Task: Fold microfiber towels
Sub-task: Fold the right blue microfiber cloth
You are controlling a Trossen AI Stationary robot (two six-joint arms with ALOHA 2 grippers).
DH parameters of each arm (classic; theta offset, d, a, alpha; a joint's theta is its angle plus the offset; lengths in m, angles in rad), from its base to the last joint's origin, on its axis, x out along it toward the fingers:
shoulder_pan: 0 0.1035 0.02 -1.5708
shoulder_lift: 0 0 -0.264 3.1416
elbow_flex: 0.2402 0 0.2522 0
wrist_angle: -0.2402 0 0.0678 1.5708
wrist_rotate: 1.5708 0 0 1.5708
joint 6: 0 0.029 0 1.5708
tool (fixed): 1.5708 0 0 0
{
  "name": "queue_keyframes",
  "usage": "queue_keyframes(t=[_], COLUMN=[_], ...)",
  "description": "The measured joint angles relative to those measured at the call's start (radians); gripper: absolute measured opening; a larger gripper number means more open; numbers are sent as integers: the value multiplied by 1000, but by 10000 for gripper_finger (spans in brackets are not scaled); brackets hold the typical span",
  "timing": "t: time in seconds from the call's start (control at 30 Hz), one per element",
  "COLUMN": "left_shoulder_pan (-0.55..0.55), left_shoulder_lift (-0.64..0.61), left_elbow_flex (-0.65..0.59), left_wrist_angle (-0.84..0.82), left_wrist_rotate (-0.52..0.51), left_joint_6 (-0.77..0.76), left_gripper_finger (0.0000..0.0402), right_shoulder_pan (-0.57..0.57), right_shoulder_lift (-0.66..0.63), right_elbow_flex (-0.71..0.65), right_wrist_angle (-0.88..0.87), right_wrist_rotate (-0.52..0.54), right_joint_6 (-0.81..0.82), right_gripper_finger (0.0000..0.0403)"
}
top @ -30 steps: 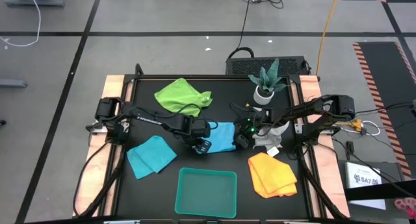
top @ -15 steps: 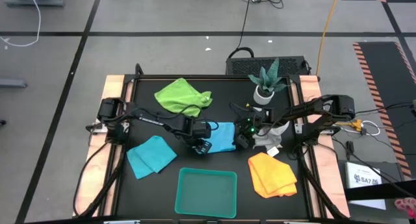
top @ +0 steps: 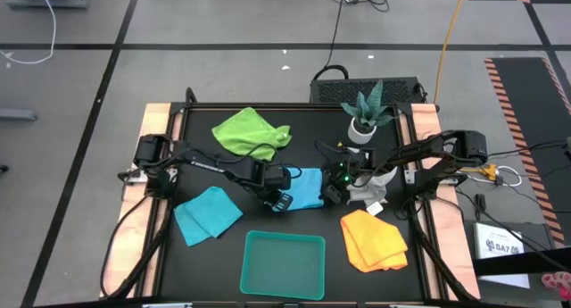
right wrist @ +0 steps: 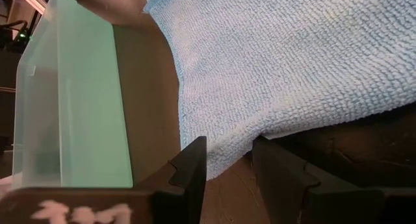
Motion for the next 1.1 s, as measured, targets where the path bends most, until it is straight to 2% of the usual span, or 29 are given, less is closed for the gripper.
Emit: queue_keyframes(t=[0.13, 0.5, 0.7, 0.93, 1.1], left_shoulder_pan=[0, 17, 34, 53, 74], left_shoulder_lift=[0, 0, -1, -2, -2], left_elbow_flex=[0, 0, 39, 119, 124], left_wrist_angle=[-18, -28, -65, -214, -307], left_wrist_rotate=[-5, -6, -6, -60, -89], left_joint_6=[13, 17, 52, 127, 164], left_gripper_finger=[6, 2, 1, 1, 0], right_shoulder_pan=[0, 0, 2, 1, -1], right_shoulder_lift=[0, 0, -11, -134, -246], right_elbow_flex=[0, 0, -1, -2, -2], right_wrist_angle=[0, -1, -1, -36, -154], right_wrist_rotate=[0, -5, -55, -48, 32], right_joint_6=[0, 0, -12, -68, -102], right_gripper_finger=[118, 118, 118, 118, 118])
